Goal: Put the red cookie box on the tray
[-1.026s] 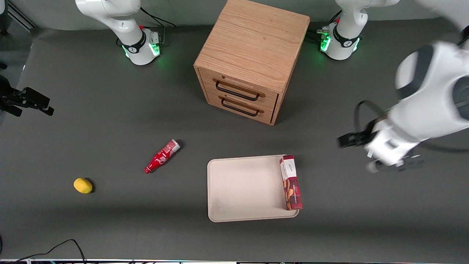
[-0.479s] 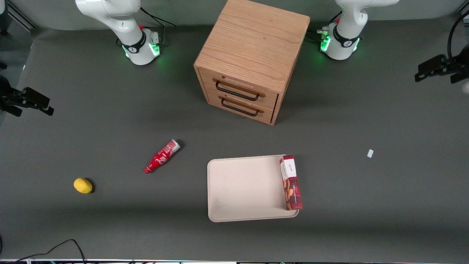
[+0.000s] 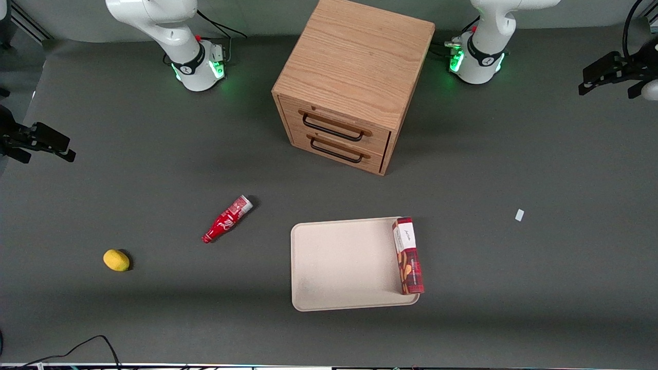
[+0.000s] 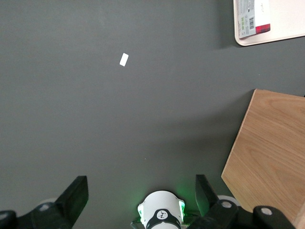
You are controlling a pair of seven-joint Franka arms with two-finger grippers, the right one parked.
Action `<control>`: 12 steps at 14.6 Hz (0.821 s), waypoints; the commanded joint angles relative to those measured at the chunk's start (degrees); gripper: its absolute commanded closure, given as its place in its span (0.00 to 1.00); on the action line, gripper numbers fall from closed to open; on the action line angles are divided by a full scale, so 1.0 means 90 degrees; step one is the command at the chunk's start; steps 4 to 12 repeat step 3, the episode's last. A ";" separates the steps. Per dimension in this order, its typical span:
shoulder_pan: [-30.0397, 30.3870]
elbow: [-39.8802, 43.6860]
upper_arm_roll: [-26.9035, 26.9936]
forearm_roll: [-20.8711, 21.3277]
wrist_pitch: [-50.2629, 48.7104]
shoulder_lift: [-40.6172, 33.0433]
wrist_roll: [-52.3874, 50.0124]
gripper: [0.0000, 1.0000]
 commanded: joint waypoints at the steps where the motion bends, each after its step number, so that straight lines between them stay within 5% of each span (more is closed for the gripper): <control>1: -0.0076 0.0569 0.0029 0.0114 -0.0371 0.0257 0.0091 0.00; 12: -0.0085 0.0580 0.0029 0.0104 -0.0391 0.0268 0.0081 0.00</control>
